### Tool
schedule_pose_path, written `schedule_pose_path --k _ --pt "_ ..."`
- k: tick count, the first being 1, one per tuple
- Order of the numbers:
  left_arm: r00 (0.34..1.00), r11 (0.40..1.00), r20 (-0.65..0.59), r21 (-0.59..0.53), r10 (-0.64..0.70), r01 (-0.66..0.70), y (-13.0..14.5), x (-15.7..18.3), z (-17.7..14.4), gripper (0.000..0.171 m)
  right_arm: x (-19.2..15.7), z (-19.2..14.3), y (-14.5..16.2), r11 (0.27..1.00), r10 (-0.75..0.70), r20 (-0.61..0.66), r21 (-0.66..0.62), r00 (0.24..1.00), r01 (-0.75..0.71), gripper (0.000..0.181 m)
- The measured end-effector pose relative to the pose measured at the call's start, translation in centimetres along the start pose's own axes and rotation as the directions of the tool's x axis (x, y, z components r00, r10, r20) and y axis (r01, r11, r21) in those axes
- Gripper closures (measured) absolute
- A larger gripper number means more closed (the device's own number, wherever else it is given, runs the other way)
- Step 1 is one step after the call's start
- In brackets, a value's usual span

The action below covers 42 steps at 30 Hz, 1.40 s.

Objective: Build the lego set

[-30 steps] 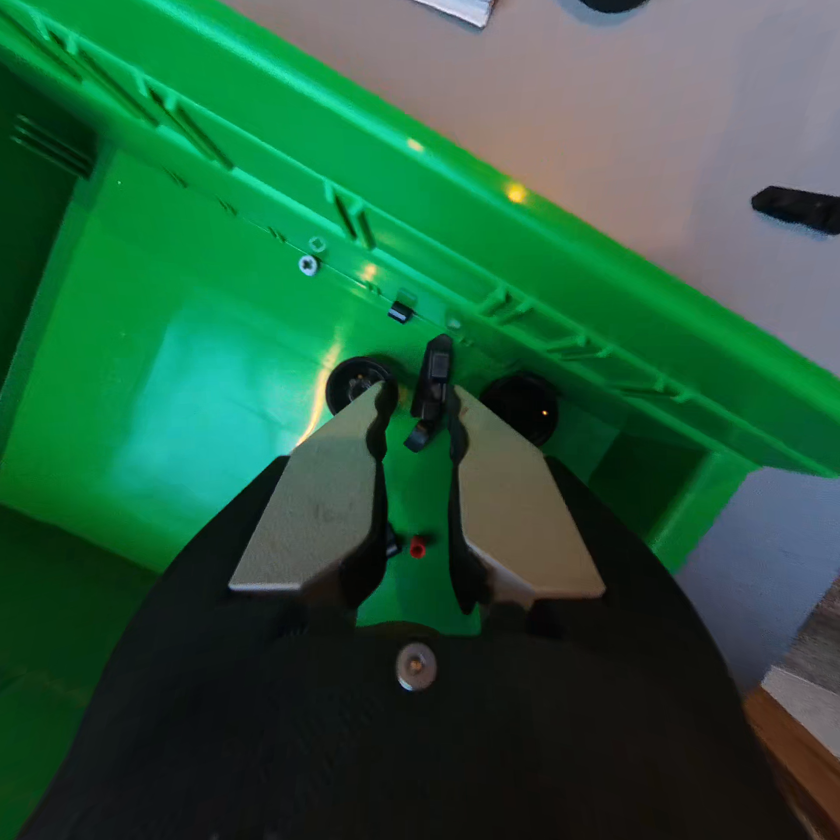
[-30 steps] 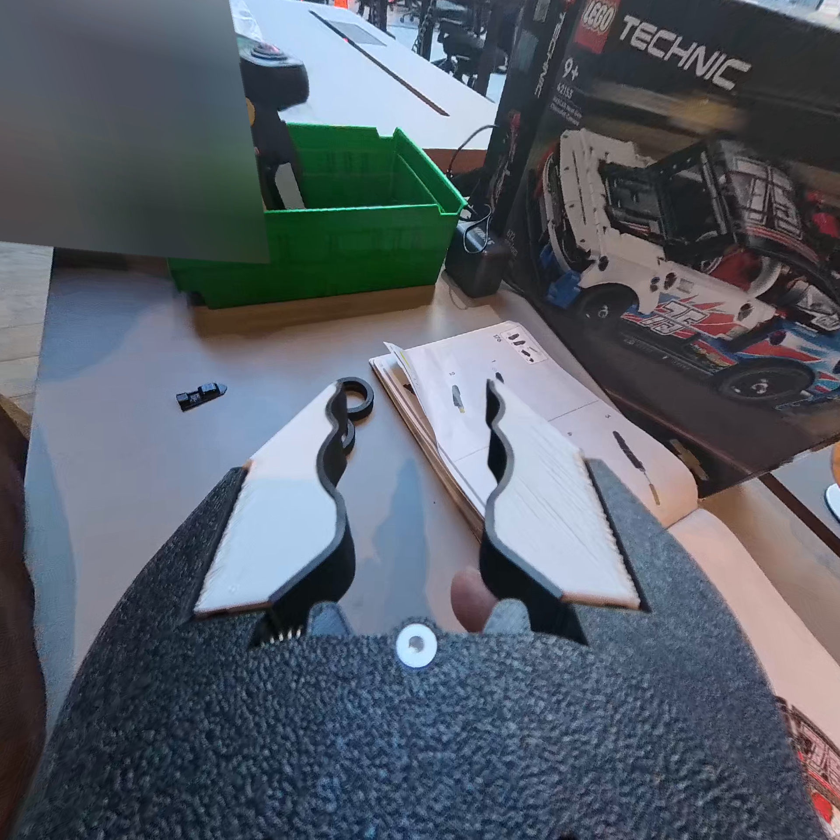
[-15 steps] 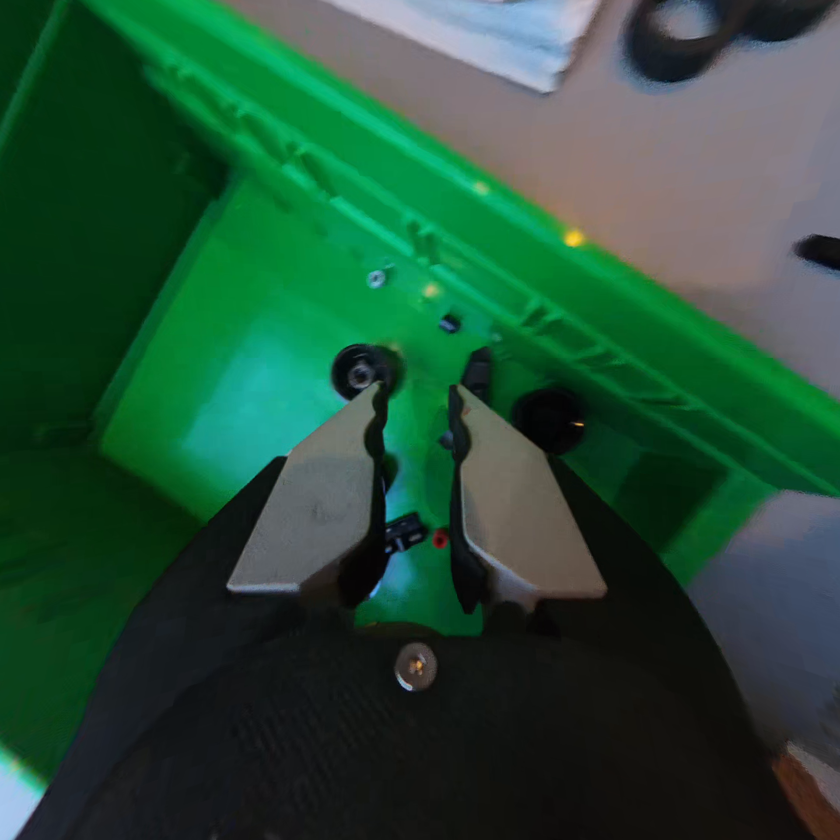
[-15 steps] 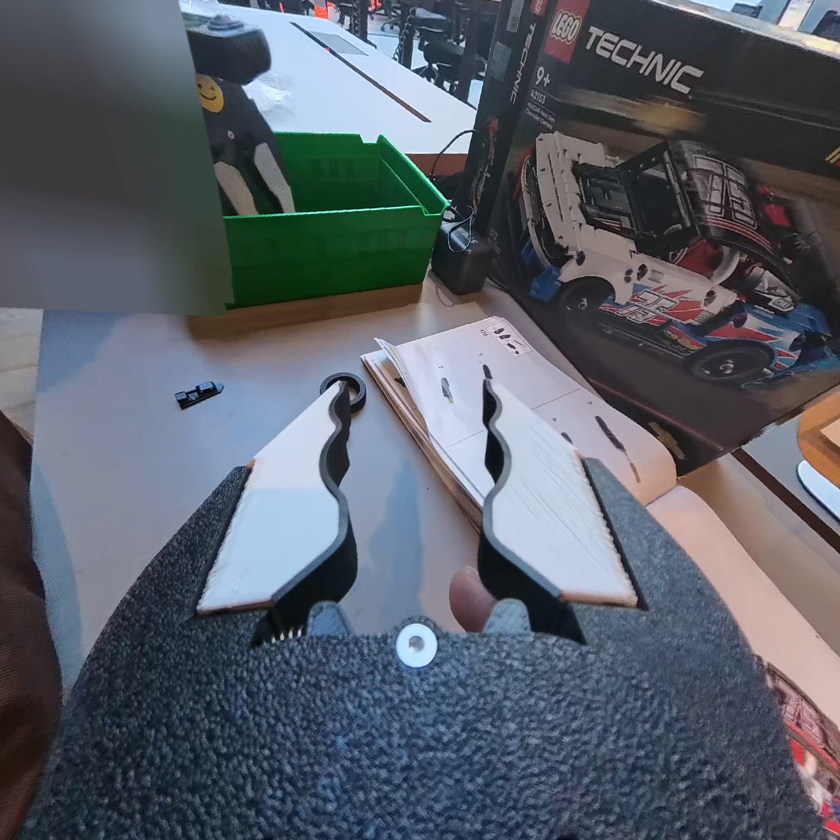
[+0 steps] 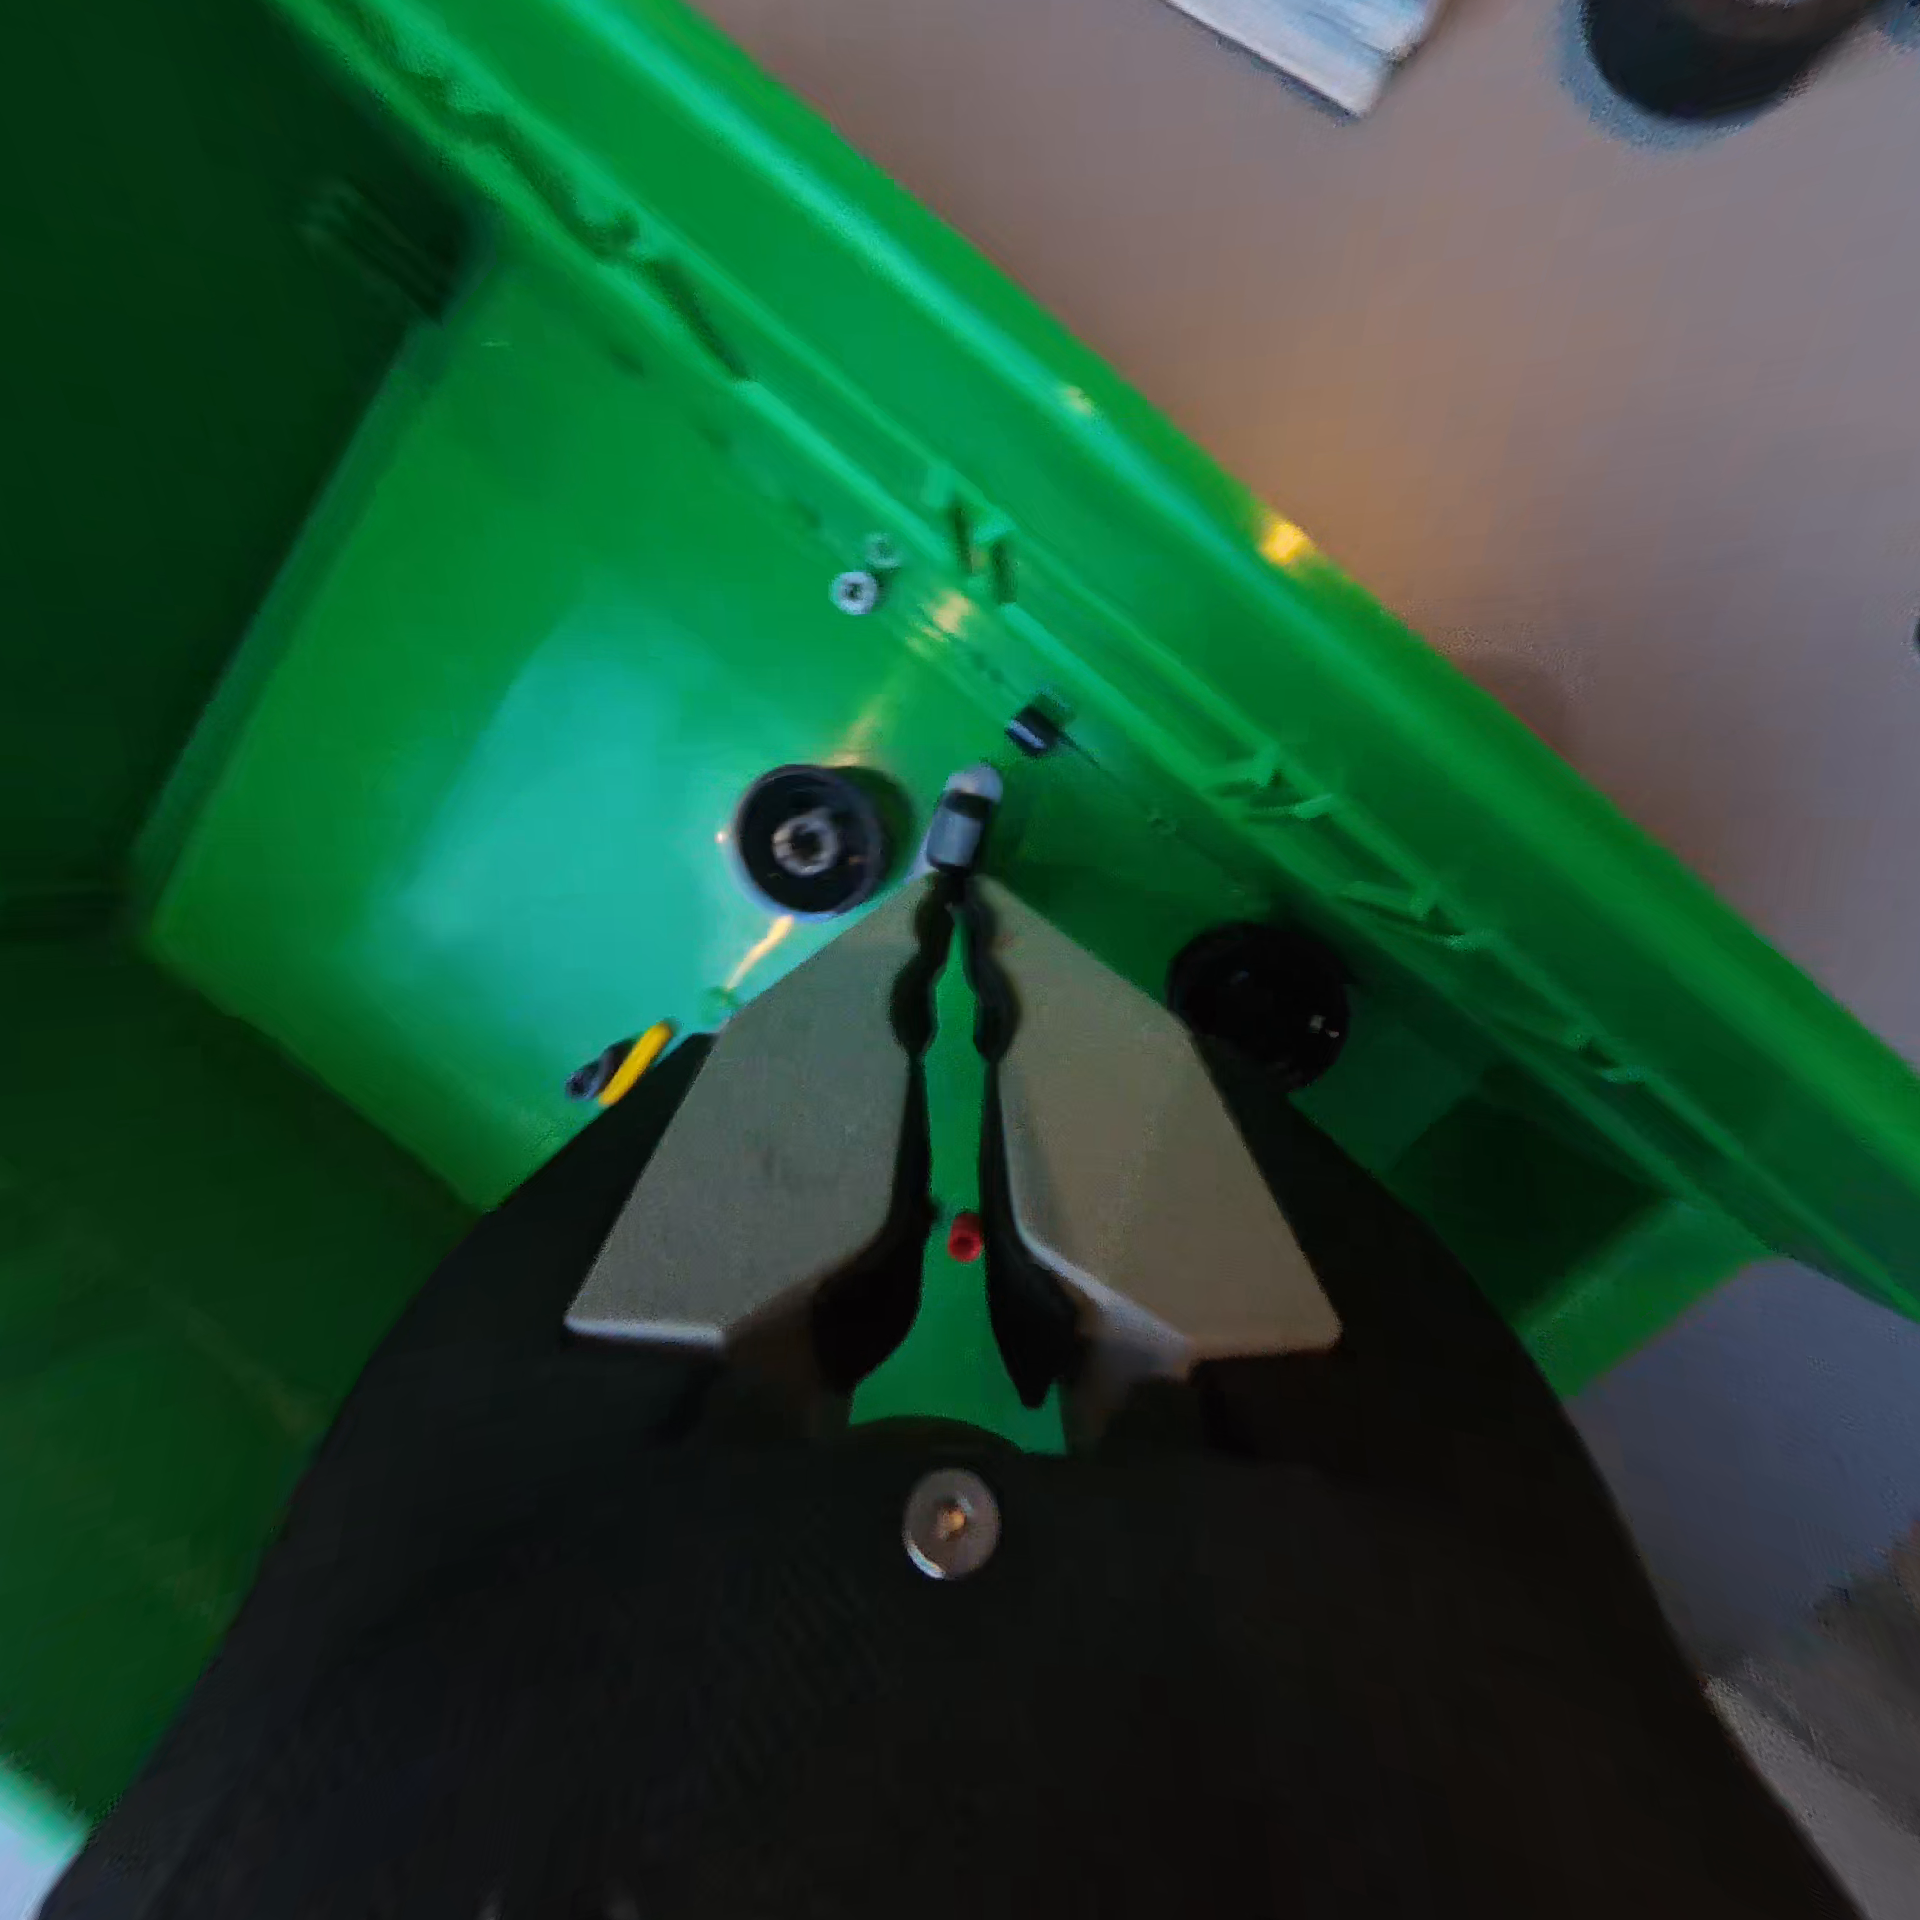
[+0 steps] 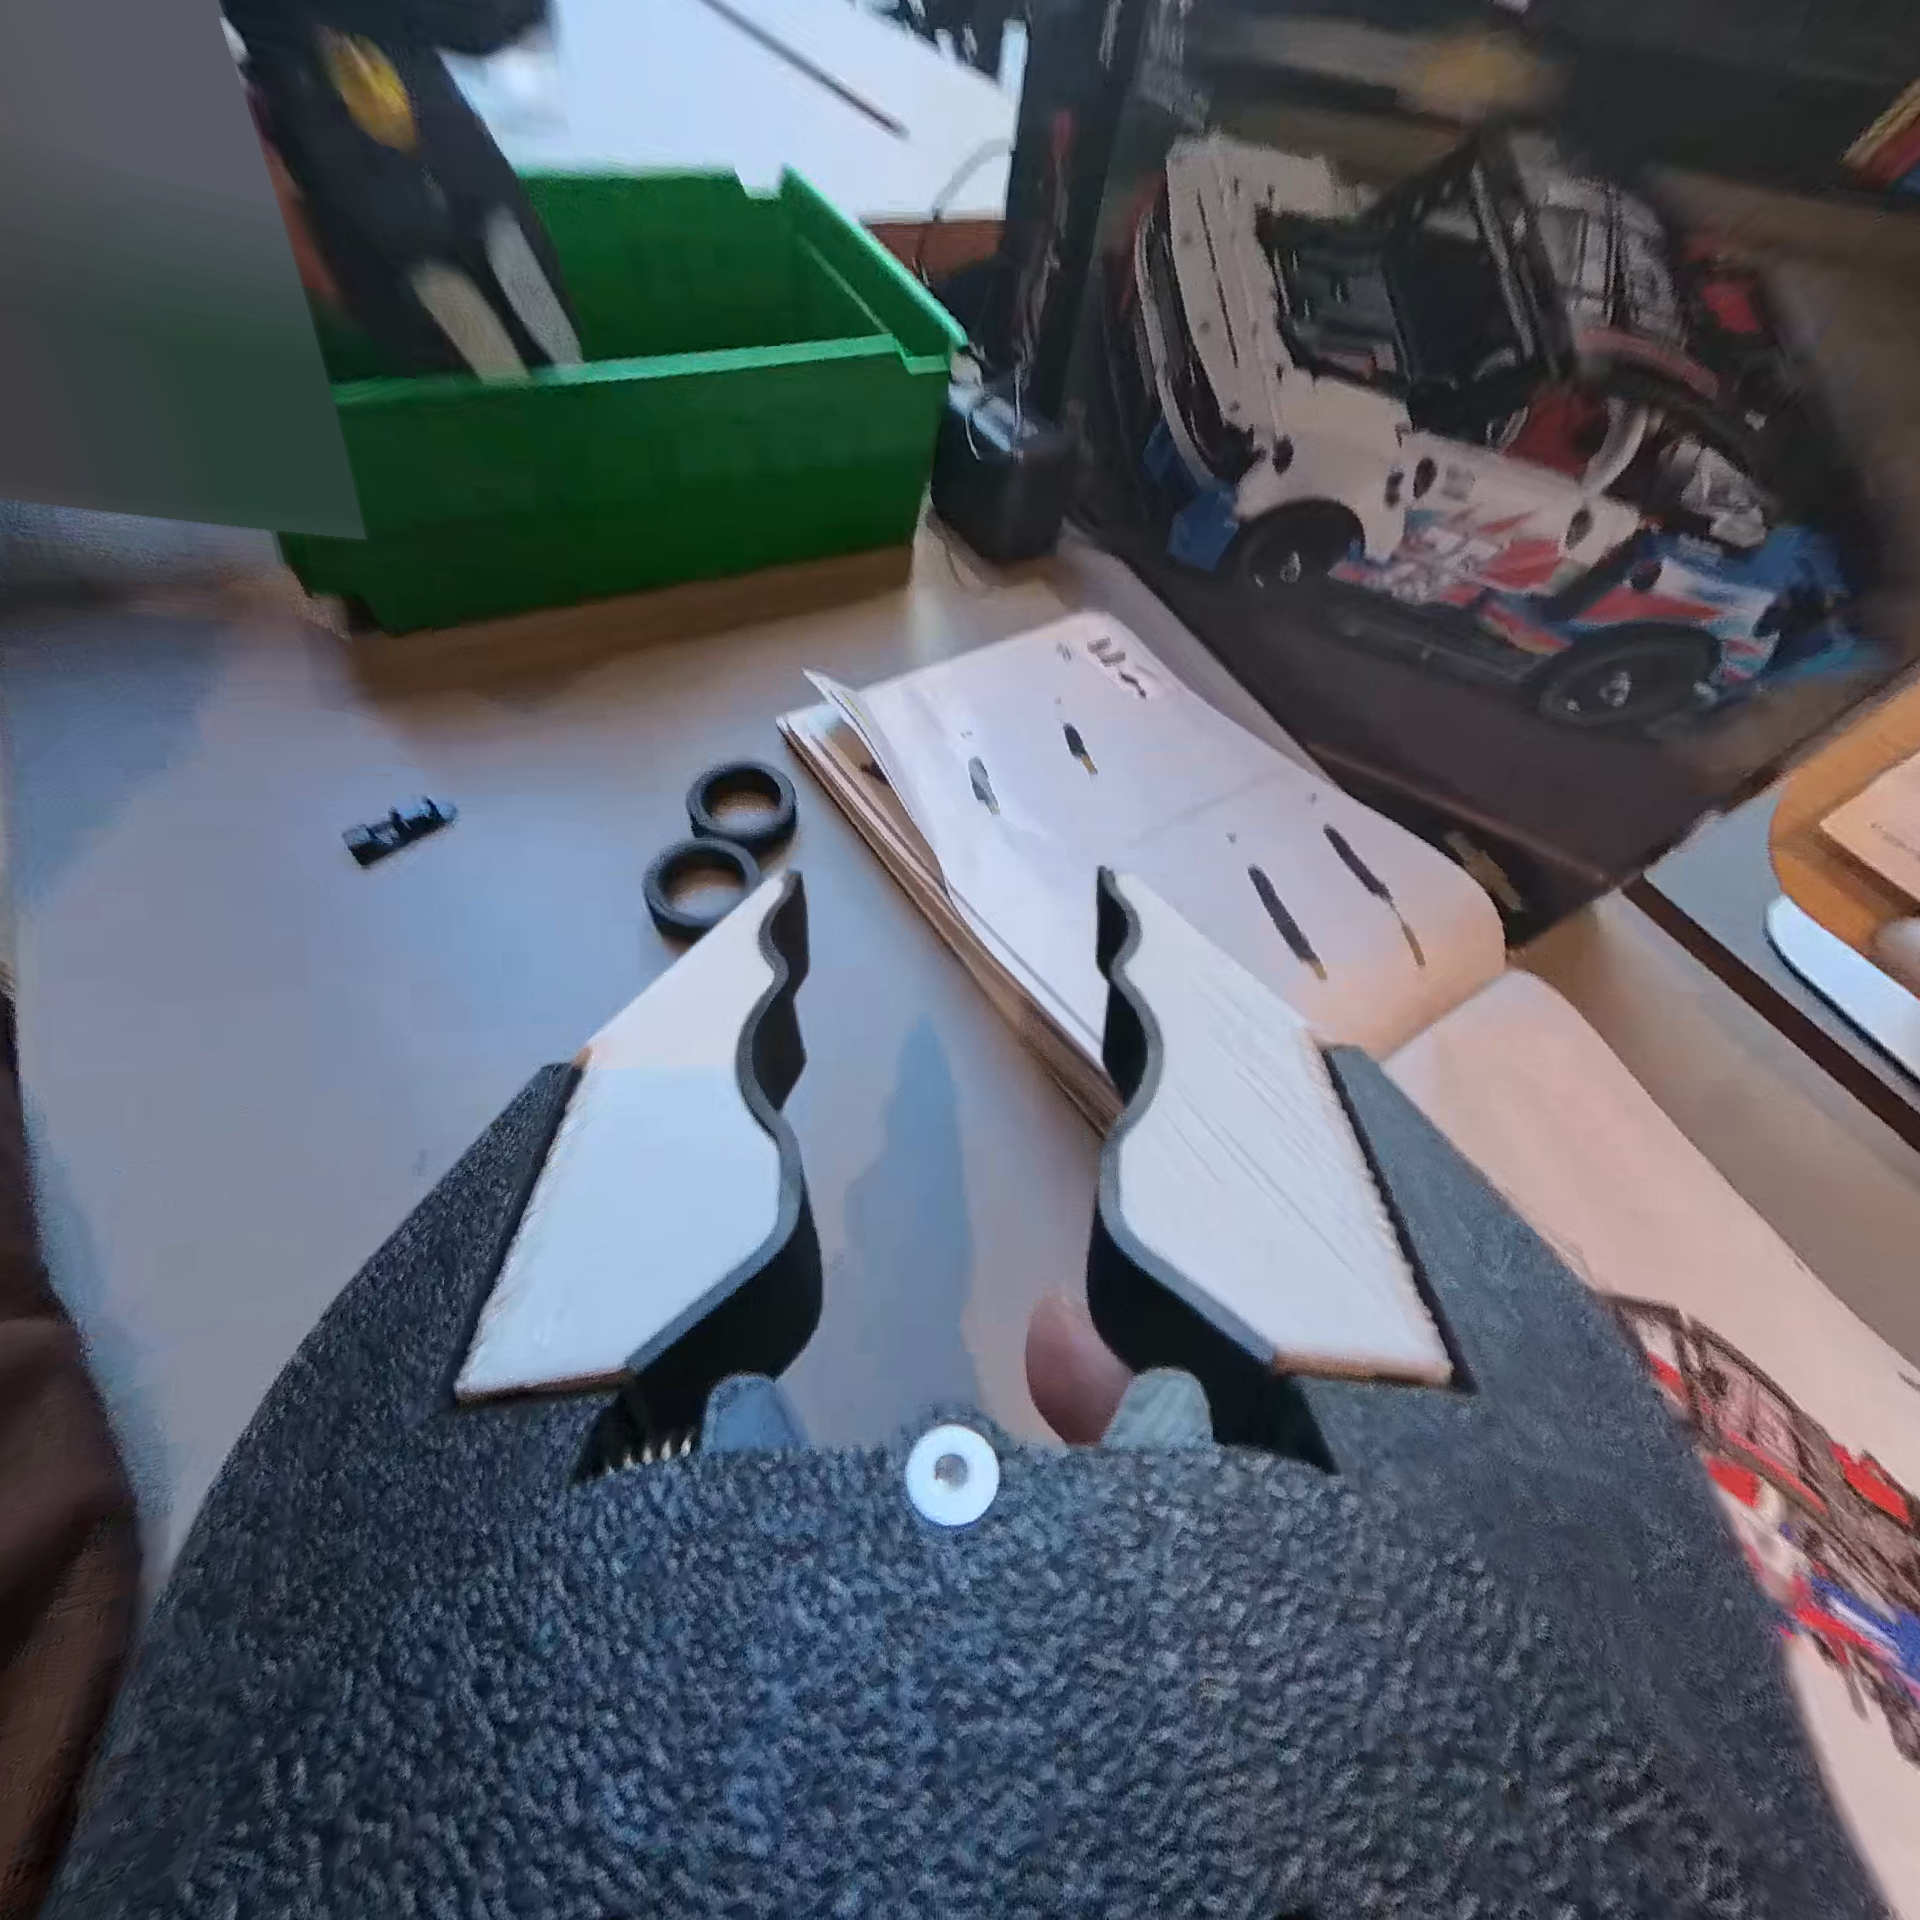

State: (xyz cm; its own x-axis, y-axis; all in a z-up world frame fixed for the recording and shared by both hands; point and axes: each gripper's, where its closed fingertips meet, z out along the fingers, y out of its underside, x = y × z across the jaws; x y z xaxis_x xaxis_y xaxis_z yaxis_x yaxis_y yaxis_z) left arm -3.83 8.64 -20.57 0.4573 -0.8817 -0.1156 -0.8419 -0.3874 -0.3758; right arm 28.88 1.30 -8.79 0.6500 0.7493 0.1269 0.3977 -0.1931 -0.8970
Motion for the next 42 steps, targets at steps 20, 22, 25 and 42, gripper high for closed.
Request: schedule_pose_path --k 20,22,25,42 --pt "0.953 0.959 0.236 0.25 -0.192 0.131 -1.2 -0.9 -8.2 0.171 -3.1 -3.1 0.9 1.0 0.002 0.035 0.029 0.999 -0.003 0.131" --pt "0.949 0.938 0.289 0.345 -0.127 0.02 -3.8 1.3 -11.1 0.171 -3.4 -2.8 1.4 1.0 -0.016 0.004 -0.005 1.0 0.016 0.132" --pt "0.978 0.896 0.207 0.436 -0.012 -0.081 -8.3 9.1 -12.2 0.171 -0.9 -2.1 5.9 0.963 -0.019 -0.184 -0.267 0.983 -0.031 0.152" --pt "0.986 0.968 0.139 0.245 -0.089 0.053 -12.0 22.2 3.4 0.171 0.8 -4.2 11.1 0.894 -0.135 -0.321 -0.447 0.937 -0.025 0.151"
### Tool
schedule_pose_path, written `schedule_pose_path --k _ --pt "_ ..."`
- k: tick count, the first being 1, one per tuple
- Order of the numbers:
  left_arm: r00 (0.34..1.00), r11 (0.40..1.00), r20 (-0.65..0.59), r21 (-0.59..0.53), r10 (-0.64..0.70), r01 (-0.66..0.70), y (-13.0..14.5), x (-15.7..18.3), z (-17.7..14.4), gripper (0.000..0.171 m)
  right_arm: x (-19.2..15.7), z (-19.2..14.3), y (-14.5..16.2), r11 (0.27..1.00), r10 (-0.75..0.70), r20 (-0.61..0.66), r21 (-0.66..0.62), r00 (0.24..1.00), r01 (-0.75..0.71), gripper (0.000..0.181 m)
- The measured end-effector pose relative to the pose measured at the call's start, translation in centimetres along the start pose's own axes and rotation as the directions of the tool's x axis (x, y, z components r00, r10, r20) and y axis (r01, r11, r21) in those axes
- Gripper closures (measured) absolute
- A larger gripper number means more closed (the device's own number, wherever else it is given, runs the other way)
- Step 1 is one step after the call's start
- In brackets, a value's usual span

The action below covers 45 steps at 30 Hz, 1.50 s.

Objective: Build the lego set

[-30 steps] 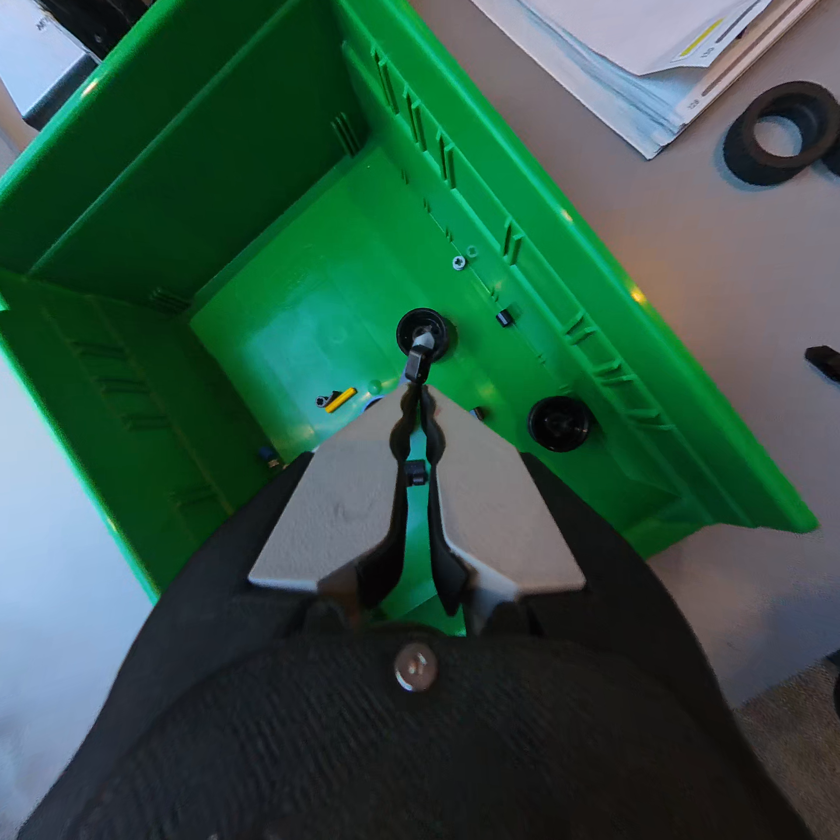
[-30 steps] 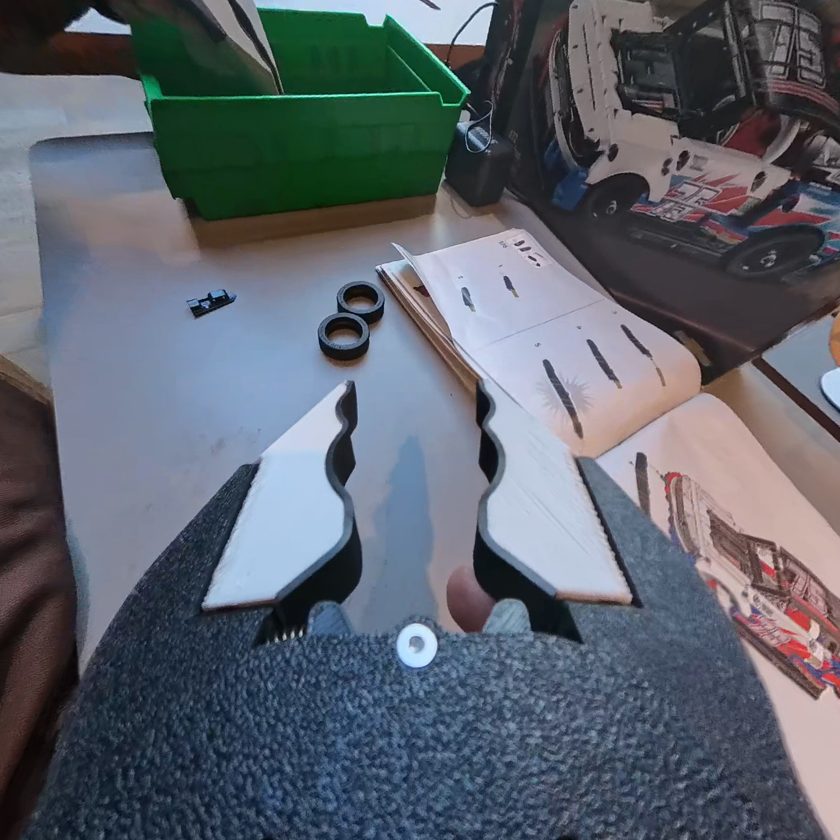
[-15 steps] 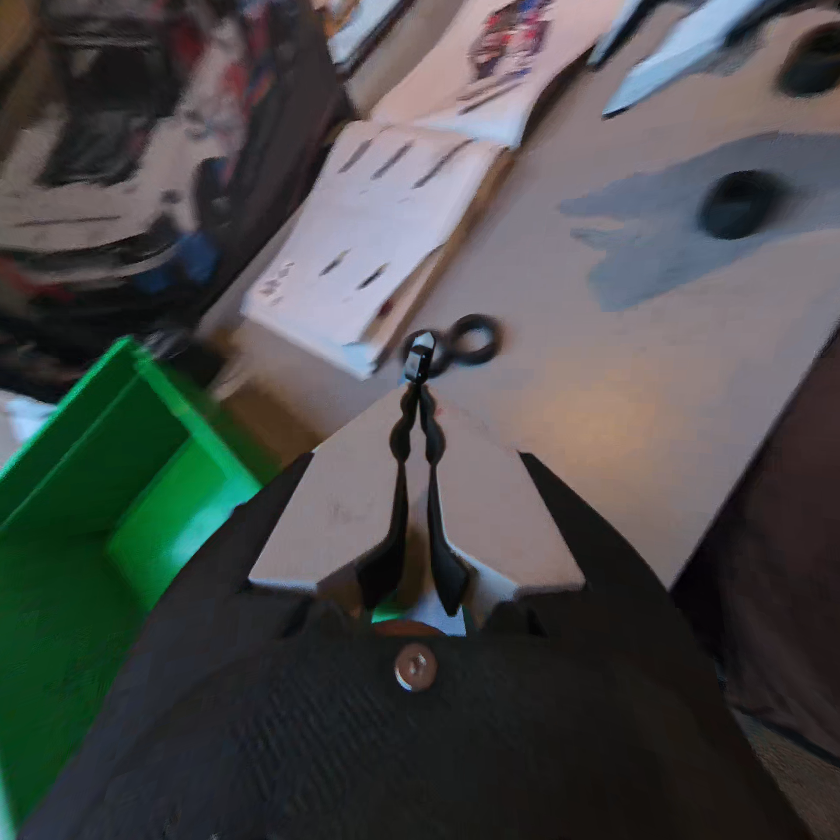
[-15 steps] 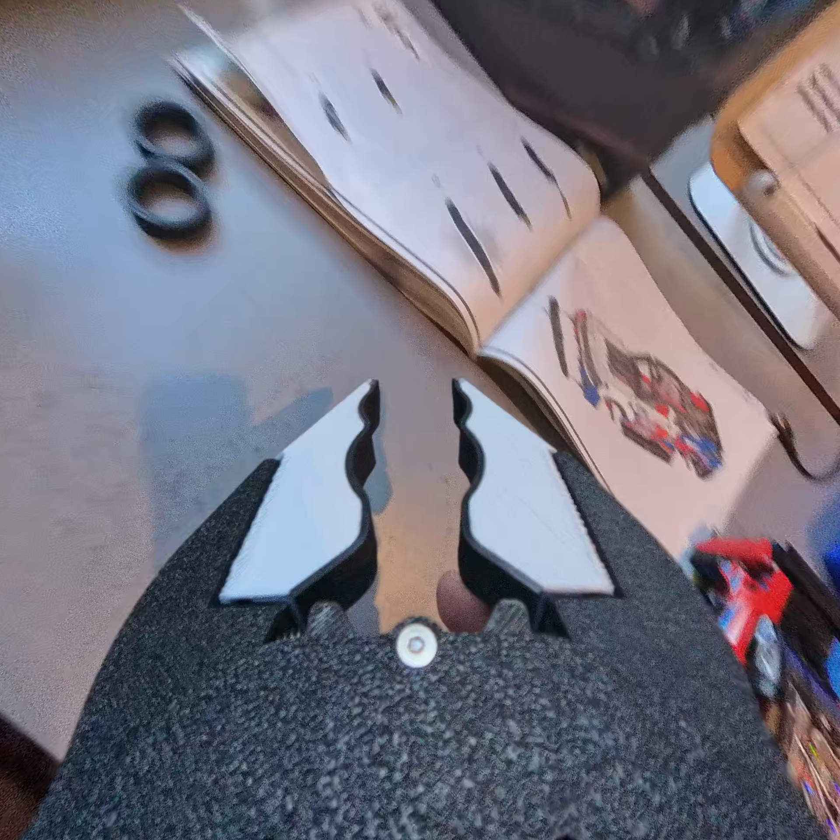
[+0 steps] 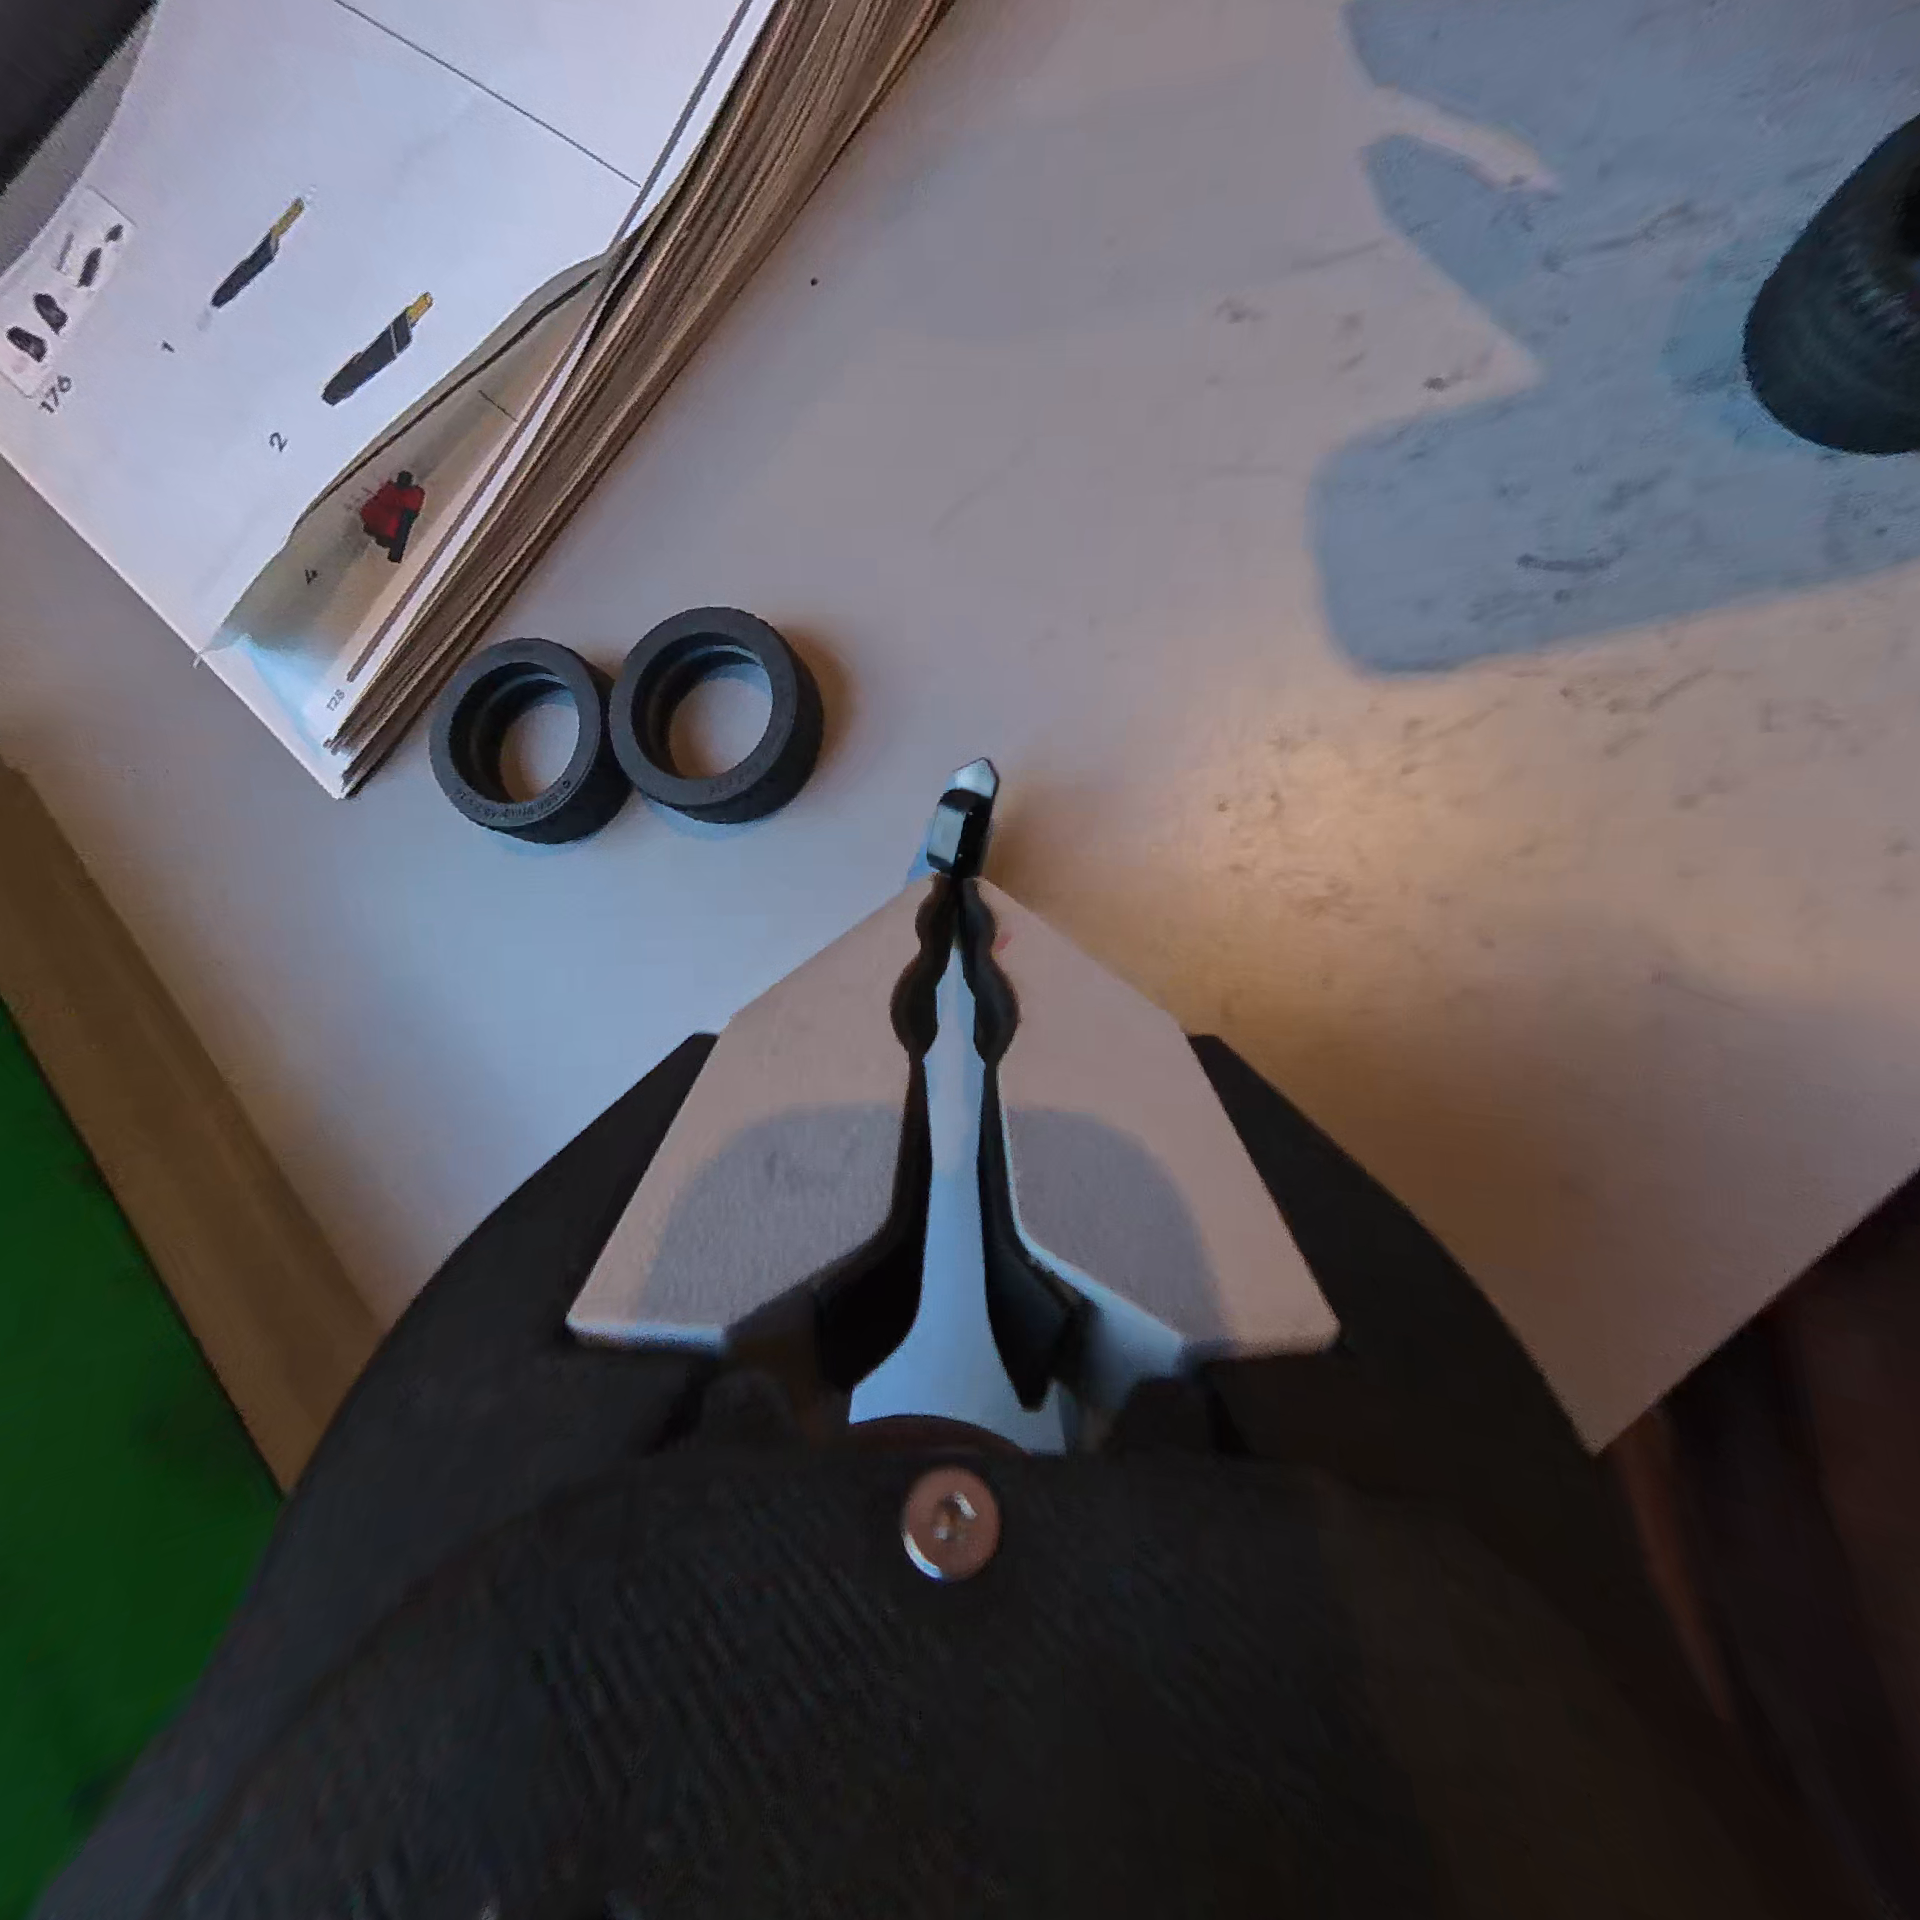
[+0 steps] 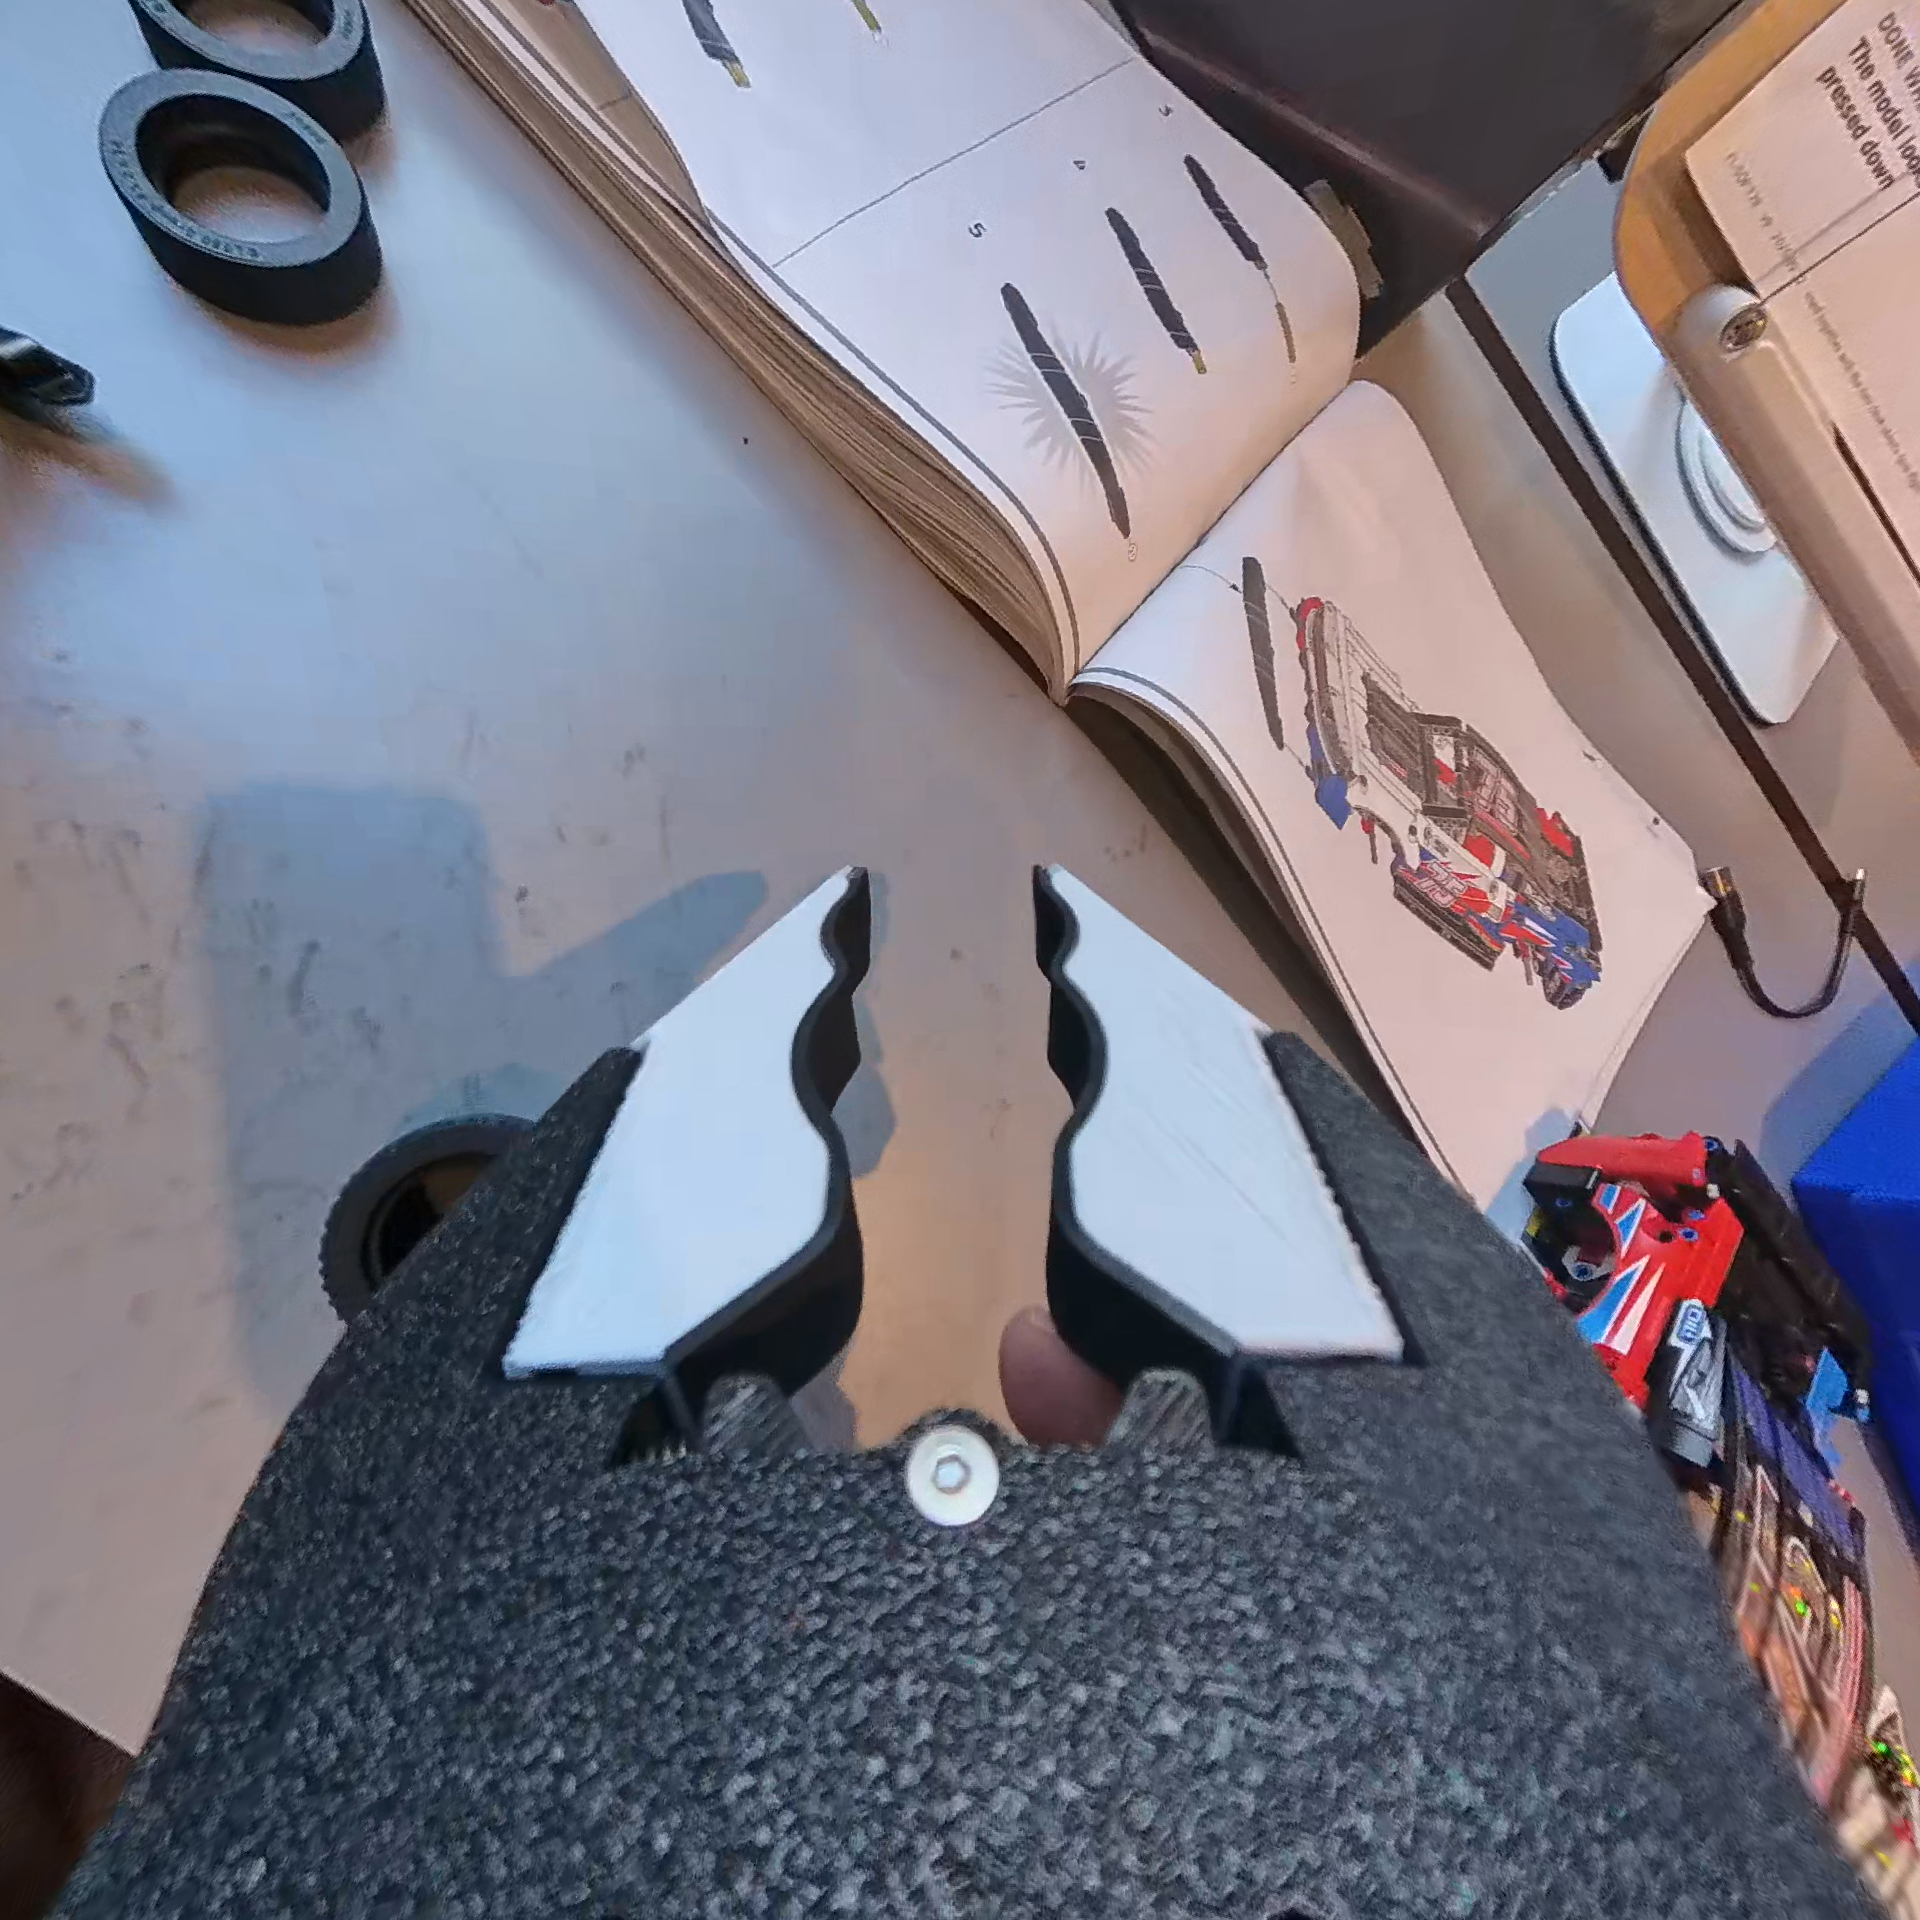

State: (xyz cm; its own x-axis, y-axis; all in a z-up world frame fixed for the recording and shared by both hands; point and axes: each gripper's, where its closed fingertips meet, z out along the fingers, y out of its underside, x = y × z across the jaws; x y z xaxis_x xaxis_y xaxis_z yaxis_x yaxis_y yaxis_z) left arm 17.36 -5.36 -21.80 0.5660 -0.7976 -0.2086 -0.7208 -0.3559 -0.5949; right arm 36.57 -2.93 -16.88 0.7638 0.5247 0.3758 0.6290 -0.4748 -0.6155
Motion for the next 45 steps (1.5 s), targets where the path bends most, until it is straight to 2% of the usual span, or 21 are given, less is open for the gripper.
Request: schedule_pose_path --k 6,8,11,12,16,18,23,26,30,36,45 --pt "0.998 0.999 0.028 0.004 -0.051 0.051 0.2 -0.1 0.7 0.171 0.7 -0.4 0.3 1.0 0.008 -0.02 0.001 1.0 -0.008 0.151" --pt "0.997 0.997 0.001 0.015 -0.079 0.079 -0.1 0.4 0.7 0.171 0.9 -0.5 0.4 1.0 0.012 -0.027 -0.001 1.0 -0.012 0.151" --pt "0.983 0.988 -0.129 0.058 -0.132 0.141 -1.0 2.1 -0.5 0.148 1.0 -0.8 0.5 0.999 0.036 -0.016 0.004 0.999 -0.036 0.15" --pt "0.981 0.986 -0.126 0.061 -0.144 0.153 -0.7 1.7 -1.2 0.148 1.0 -1.1 0.5 0.999 0.047 -0.006 0.014 0.999 -0.047 0.15" --pt "0.99 0.99 -0.012 0.018 -0.139 0.139 2.6 -1.9 -4.5 0.141 -0.5 -2.0 -0.3 0.994 0.083 0.076 0.07 0.994 -0.089 0.149" --pt "0.991 0.991 0.008 -0.012 -0.134 0.134 4.4 -2.7 -5.7 0.139 -1.7 -1.9 -1.0 0.992 0.085 0.104 0.087 0.991 -0.094 0.142" --pt "0.994 0.993 0.004 -0.049 -0.11 0.11 6.9 -3.3 -5.0 0.133 -8.1 -0.7 -3.6 0.991 0.026 0.273 0.116 0.962 -0.06 0.132" --pt "0.993 0.992 0.018 -0.047 -0.115 0.116 7.5 -4.0 -4.3 0.135 -10.3 0.9 -3.9 0.996 -0.015 0.288 0.085 0.957 -0.009 0.129" --pt "0.986 0.985 -0.016 -0.046 -0.167 0.167 7.8 -4.5 -4.2 0.139 -11.1 1.8 -4.1 0.997 -0.028 0.292 0.072 0.956 0.008 0.129" --pt "0.986 0.988 -0.058 -0.011 -0.157 0.157 7.3 -4.1 -3.8 0.152 -10.5 2.1 -3.1 0.999 -0.01 0.277 0.042 0.961 -0.002 0.129" --pt "0.983 0.987 -0.098 0.017 -0.155 0.157 5.6 -3.3 -2.6 0.152 -8.8 1.3 -0.7 0.999 0.042 0.245 0.014 0.969 -0.047 0.128"
